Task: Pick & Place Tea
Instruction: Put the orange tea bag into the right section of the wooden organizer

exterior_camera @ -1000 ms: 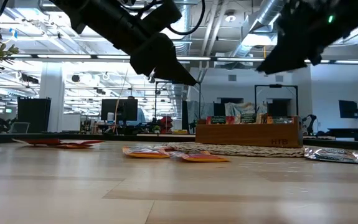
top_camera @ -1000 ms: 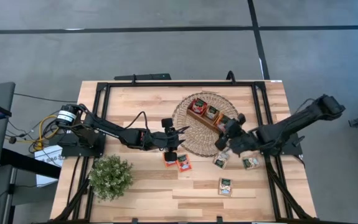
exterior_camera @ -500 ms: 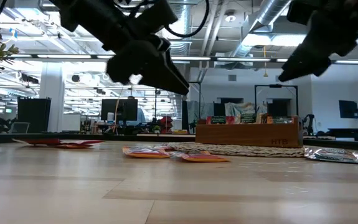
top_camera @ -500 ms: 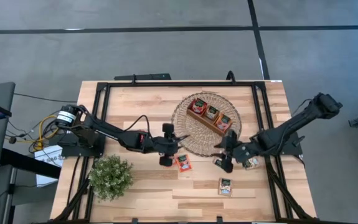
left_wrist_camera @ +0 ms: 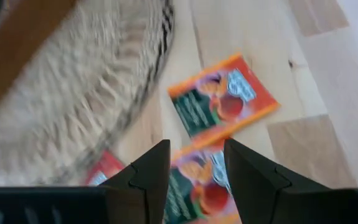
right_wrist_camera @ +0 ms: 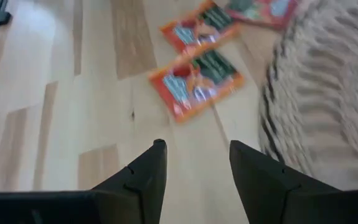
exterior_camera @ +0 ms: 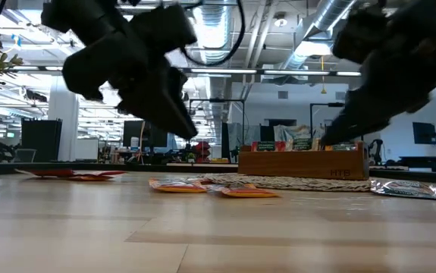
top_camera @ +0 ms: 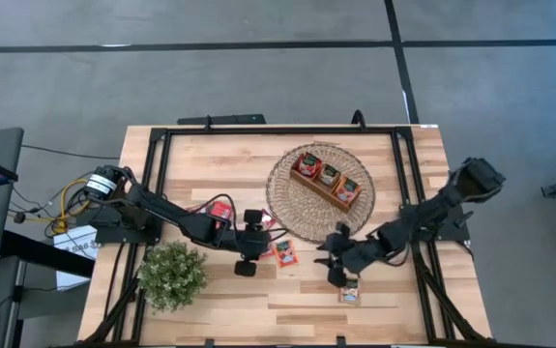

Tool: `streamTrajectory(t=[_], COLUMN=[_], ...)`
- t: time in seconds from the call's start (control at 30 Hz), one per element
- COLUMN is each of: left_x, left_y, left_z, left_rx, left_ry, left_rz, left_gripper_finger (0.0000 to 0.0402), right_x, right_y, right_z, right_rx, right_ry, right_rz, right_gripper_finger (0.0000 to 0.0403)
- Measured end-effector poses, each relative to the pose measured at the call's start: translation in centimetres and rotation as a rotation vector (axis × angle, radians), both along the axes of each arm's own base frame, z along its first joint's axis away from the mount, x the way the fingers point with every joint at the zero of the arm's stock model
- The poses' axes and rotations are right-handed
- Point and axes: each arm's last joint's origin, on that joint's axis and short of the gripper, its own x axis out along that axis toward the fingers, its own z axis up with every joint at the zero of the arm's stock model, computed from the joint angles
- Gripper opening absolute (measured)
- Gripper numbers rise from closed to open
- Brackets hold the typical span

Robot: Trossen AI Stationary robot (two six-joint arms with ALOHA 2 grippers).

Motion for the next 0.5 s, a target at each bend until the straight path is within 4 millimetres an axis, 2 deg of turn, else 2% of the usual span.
streamTrajectory(t=[0.13,0.27,0.43,0.5], left_x=[-0.6,-0.8,-0.7,-0.7], left_y=[0.2,0.2,0.2,0.2], left_z=[-1.1,-1.5,-1.5,-1.5], left_rx=[-0.058,-0.076,-0.086,-0.093], left_ry=[-0.011,-0.049,-0.068,-0.066], left_rz=[0.047,0.052,0.051,0.044], left_gripper_finger=[0.0144,0.0144,0.0144,0.0144], right_x=[2.4,5.4,9.0,9.8], right_y=[-0.5,-1.4,-3.4,-4.4], right_z=[-1.5,-1.8,-1.1,-1.4], right_rx=[-0.016,-0.039,-0.033,-0.047], right_ry=[-0.061,-0.039,0.031,0.100], right_rz=[0.039,0.048,0.090,0.112], right_gripper_finger=[0.0166,0.0172,0.0213,0.0232])
